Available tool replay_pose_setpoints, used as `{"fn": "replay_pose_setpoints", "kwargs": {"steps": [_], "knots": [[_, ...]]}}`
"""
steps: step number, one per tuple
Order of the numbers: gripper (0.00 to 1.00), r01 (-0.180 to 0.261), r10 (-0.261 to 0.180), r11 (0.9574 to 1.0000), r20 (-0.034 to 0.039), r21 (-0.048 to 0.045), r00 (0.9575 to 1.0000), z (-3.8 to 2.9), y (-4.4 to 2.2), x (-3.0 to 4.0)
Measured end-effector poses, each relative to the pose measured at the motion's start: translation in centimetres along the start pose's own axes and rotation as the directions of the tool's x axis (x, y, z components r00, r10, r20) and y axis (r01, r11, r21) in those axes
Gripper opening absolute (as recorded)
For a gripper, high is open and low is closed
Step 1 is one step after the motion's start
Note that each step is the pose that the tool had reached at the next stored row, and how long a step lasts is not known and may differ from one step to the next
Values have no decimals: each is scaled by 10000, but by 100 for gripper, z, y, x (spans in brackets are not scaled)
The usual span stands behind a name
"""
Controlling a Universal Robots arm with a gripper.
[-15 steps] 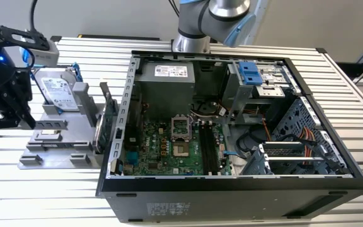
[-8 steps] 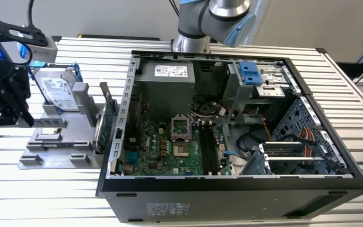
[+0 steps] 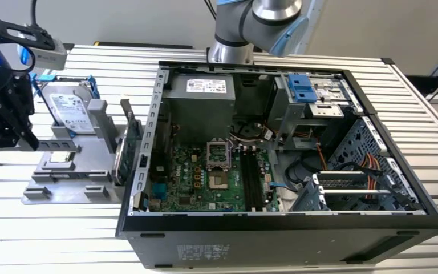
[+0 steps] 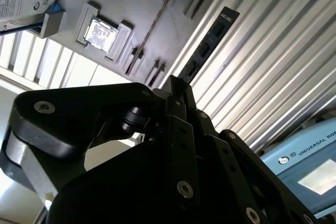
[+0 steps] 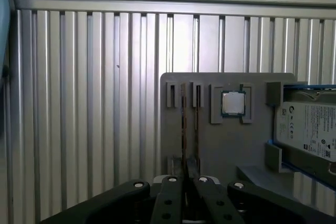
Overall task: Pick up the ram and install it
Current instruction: 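Pick up the ram and move it above insertion slot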
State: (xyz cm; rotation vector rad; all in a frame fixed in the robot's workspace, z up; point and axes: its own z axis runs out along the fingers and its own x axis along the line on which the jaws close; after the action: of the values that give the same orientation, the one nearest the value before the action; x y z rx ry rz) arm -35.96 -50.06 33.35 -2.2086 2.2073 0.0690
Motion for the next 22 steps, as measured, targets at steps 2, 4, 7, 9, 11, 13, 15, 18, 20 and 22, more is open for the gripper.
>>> {"fn": "replay_pose_setpoints", "kwargs": {"steps": [2,4,7,9,11,13,15,18,20,22], "knots": [[0,0,0,10000,0,0,10000,-20,1,-1],[0,0,0,10000,0,0,10000,-39,1,-2],[0,0,0,10000,1,1,10000,-69,1,-3],[0,0,0,10000,-1,-1,10000,-90,2,-4],[0,0,0,10000,-1,-1,10000,-110,2,-5],[0,0,0,10000,0,0,10000,-130,3,-6],[0,0,0,10000,0,0,10000,-151,3,-7],[0,0,0,10000,0,0,10000,-182,4,-8],[0,0,0,10000,0,0,10000,-204,4,-9],[0,0,0,10000,0,0,10000,-225,5,-10]]}}
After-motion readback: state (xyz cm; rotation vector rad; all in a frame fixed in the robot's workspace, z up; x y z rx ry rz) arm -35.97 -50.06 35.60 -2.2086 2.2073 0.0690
